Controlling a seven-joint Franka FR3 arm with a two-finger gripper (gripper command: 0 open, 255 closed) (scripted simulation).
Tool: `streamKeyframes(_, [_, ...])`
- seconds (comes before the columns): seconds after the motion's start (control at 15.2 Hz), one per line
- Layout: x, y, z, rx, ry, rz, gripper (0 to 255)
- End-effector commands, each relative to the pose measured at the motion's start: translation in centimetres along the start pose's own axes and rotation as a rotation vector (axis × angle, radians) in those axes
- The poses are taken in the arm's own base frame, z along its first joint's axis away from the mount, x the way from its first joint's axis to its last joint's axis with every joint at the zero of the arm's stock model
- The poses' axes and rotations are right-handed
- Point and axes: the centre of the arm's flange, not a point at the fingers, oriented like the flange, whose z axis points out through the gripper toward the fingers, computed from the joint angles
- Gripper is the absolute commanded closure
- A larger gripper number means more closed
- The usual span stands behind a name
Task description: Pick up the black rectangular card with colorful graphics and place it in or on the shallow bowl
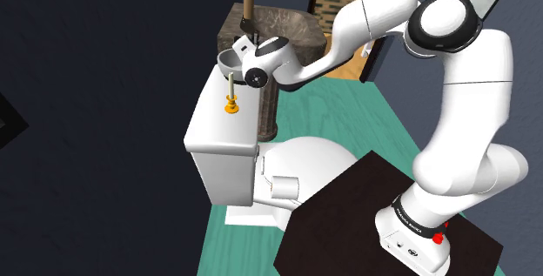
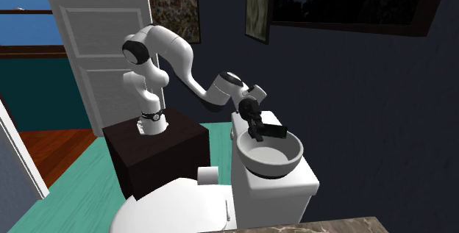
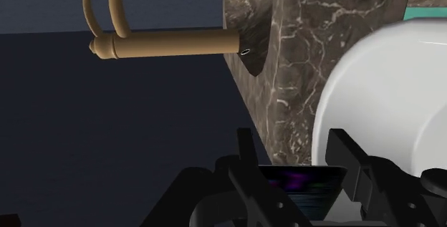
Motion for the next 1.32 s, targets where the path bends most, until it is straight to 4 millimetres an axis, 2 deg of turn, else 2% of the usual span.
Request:
streamKeyframes(0.0, [0.0,-1.0,0.1,0.000,0.000,0.000,255])
streamKeyframes(0.26, [-0.1,-3.1,0.3,0.000,0.000,0.000,255])
streamKeyframes(0.79, [-0.1,-3.1,0.3,0.000,0.000,0.000,255])
streamKeyframes(0.86, [-0.1,-3.3,0.2,0.000,0.000,0.000,0])
streamKeyframes(1.06, [-0.1,-3.7,0.1,-0.001,0.000,0.000,0])
streamKeyframes(1.19, [-0.1,-3.1,0.3,0.000,0.000,0.000,0])
streamKeyframes(1.25, [-0.1,-3.1,-1.0,0.000,0.000,0.000,0])
